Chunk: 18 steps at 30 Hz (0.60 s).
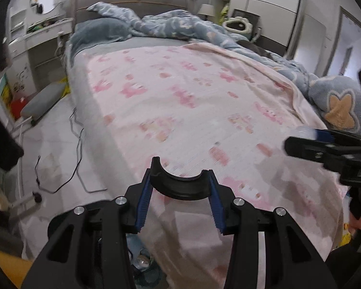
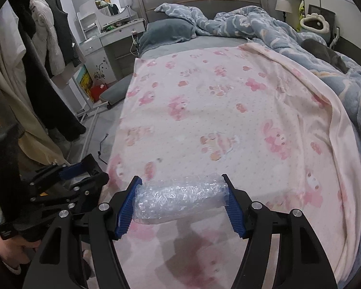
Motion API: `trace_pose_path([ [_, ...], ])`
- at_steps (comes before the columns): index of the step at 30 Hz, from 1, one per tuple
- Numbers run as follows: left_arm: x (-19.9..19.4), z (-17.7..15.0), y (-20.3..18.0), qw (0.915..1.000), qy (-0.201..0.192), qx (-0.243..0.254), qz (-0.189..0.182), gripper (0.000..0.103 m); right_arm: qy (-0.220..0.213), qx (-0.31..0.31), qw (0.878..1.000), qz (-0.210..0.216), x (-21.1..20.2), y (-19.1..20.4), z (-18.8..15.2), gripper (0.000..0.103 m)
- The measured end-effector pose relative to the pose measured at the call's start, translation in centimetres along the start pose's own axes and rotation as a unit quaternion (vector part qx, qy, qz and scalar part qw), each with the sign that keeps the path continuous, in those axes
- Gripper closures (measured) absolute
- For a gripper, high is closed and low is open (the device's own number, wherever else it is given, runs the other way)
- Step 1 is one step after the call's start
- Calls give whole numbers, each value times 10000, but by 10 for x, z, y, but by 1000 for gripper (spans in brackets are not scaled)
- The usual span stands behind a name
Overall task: Collect trash
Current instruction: 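Carry the black clip and bubble wrap over the wastebasket with both grippers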
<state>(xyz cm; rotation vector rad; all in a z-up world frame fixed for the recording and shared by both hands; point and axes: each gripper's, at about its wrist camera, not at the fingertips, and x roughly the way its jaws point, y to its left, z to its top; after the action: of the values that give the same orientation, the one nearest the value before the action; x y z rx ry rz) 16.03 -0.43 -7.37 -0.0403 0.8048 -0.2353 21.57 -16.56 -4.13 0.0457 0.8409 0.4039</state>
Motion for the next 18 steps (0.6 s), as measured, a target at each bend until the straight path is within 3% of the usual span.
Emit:
trace_pose_path([
  [8,-14,-27,42,9985,200,-269,432,56,-184,29,9996,223,-10,39,-2,36],
  [18,-21,-54,100,9927,555,-722,790,56,-140,-283,9982,502,9,100,4,36],
])
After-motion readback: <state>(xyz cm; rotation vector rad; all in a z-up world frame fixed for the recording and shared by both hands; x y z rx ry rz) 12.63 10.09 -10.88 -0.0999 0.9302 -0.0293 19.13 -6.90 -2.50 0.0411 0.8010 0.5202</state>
